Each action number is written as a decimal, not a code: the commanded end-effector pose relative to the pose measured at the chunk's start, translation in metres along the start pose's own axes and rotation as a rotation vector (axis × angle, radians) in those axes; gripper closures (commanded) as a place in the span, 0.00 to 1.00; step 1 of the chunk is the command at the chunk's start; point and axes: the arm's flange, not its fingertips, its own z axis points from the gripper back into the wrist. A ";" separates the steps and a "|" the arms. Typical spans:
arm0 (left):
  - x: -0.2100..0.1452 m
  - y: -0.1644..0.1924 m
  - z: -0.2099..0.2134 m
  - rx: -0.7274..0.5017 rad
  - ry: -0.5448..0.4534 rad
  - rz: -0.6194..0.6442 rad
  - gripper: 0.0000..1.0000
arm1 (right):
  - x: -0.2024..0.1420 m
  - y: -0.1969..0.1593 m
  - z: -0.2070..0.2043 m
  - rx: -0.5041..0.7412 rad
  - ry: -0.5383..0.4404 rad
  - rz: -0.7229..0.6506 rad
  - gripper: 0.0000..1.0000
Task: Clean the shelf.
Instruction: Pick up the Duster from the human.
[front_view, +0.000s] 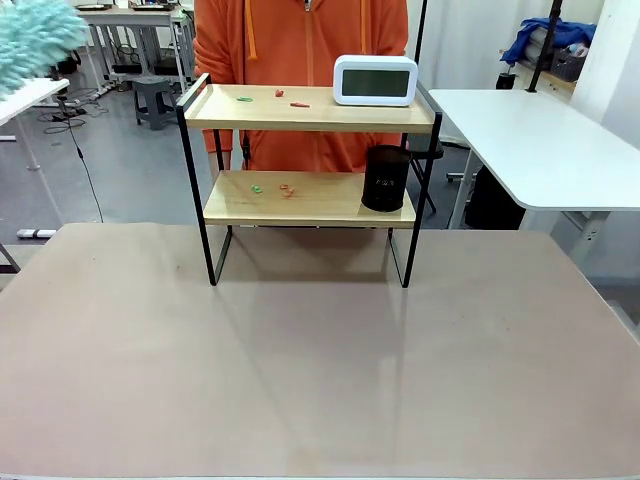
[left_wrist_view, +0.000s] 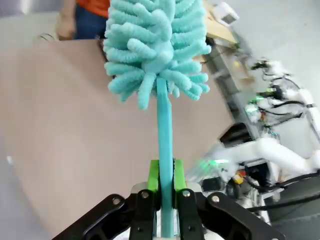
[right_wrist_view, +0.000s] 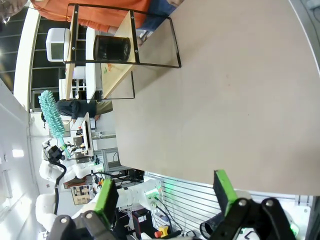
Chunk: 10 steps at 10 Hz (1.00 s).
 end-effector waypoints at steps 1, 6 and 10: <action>-0.035 0.003 -0.043 0.124 0.051 -0.054 1.00 | 0.001 0.001 -0.001 0.019 -0.010 0.025 0.00; -0.044 0.028 -0.075 0.207 0.222 -0.073 1.00 | 0.001 0.001 -0.001 0.019 -0.010 0.025 0.00; -0.044 0.028 -0.075 0.207 0.222 -0.073 1.00 | 0.001 0.001 -0.001 0.019 -0.010 0.025 0.00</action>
